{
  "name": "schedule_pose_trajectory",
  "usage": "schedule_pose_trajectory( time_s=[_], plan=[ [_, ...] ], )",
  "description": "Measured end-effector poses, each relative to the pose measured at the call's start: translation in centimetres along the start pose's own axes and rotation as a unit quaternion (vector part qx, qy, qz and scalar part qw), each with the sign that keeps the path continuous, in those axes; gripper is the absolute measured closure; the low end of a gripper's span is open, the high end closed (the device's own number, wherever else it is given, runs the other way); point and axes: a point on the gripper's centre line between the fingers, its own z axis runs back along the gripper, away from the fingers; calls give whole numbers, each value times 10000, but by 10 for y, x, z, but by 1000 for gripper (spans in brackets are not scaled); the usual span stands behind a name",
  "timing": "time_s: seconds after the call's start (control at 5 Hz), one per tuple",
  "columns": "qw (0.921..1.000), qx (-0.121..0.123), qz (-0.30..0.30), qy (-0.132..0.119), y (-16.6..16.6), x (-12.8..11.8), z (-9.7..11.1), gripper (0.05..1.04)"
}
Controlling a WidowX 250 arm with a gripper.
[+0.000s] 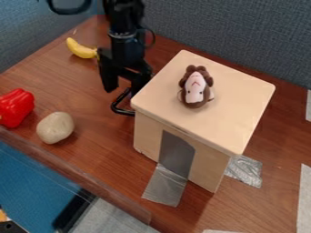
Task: Open the drawer
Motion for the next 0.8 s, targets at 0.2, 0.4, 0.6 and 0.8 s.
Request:
schedule_pose_trajectory(
  time_s=[0.2,0.4,0.6,0.8],
  plan=[
    [9999,40,-90,54,3,-1,-9,418],
    [9999,120,6,25,14,-4,-9,725],
    [9997,189,149,47,30,-6,-7,913],
    [9985,352,422,-22,64,-6,1,957]
  ],
)
